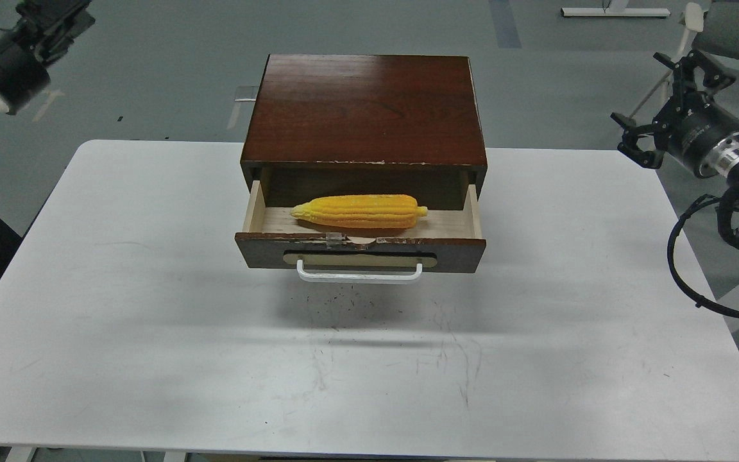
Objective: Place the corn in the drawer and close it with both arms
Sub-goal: 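Bring the left gripper down toward the front of the drawer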
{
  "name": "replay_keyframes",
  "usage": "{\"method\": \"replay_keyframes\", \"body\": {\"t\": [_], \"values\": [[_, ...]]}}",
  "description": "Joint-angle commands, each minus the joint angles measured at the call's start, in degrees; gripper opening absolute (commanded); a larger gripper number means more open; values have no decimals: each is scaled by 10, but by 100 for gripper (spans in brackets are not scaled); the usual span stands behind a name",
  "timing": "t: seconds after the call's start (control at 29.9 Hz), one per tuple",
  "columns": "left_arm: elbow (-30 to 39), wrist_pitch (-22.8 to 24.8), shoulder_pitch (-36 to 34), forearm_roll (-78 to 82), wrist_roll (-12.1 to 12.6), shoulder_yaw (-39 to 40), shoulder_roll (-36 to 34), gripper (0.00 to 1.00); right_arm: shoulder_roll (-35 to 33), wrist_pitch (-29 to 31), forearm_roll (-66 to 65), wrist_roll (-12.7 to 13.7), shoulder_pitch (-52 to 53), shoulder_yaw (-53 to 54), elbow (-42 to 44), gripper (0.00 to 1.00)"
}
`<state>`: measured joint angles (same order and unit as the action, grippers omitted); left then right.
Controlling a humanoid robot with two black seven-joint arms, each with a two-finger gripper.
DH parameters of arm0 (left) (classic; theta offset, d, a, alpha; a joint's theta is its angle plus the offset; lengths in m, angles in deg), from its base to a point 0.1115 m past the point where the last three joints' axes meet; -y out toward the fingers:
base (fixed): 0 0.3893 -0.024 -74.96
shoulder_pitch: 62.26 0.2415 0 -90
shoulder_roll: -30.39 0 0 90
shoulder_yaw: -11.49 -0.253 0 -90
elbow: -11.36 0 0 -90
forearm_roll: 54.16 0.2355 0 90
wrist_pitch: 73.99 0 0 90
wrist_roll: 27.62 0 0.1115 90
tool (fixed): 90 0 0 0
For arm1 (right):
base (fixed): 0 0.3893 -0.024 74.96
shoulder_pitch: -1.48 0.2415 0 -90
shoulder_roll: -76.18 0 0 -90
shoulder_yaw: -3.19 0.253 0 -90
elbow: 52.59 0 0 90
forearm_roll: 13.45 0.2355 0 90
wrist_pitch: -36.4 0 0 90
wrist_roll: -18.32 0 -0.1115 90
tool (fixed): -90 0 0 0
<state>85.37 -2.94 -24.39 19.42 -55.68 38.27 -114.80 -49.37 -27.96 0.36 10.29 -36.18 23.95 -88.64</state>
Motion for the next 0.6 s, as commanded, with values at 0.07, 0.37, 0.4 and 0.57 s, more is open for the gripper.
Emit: {"method": "replay_keyframes", "body": {"t": [0.07, 0.37, 0.4, 0.57], "values": [[112, -90, 11, 242, 1, -27, -13, 53, 0, -1, -1, -2, -15, -5, -2, 99], [230, -90, 9, 343, 1, -125, -8, 10, -3, -2, -6, -2, -49, -10, -1, 98], [231, -90, 12, 369, 1, -128, -7, 0, -4, -2, -6, -2, -51, -9, 1, 98], [232, -48, 13, 427, 1, -149, 17, 0, -3, -2, -6, -2, -56, -10, 5, 98]]}}
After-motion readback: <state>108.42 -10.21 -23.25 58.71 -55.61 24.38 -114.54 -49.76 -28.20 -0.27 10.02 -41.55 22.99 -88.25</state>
